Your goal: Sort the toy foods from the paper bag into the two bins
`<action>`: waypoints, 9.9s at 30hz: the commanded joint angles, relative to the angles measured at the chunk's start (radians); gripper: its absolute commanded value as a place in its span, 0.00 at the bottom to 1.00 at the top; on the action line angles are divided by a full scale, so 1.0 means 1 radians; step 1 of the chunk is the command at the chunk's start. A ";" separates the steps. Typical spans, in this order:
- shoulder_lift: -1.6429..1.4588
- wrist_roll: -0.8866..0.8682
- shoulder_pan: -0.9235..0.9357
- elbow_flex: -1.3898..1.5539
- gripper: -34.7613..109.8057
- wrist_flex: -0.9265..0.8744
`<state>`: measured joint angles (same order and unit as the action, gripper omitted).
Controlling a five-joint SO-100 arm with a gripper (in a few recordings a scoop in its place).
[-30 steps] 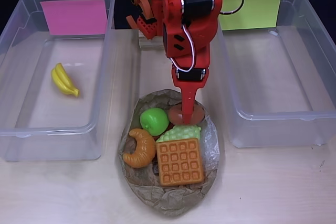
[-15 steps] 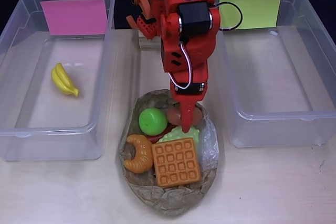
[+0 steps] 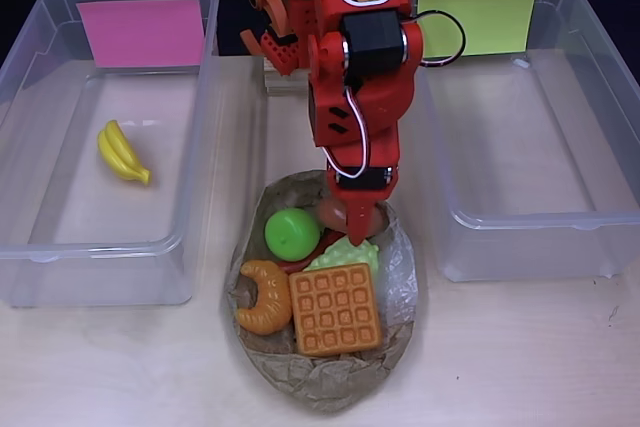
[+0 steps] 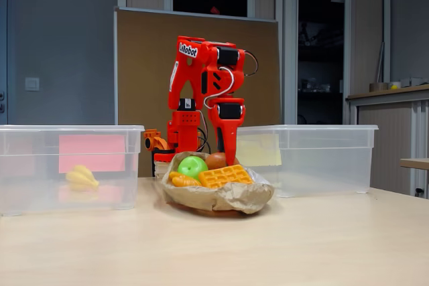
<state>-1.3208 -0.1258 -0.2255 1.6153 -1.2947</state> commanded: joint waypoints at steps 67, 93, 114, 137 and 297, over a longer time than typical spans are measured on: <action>0.002 -1.816 -0.991 0.259 0.36 0.293; -0.100 -1.574 -0.897 -0.279 0.48 -0.379; -0.546 -0.472 -0.112 -0.123 0.50 -0.456; -0.310 -0.281 0.121 0.313 0.48 0.146; 0.190 0.345 0.091 -0.356 0.45 -0.006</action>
<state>-1.1382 0.2040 -0.1074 1.2594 -1.3238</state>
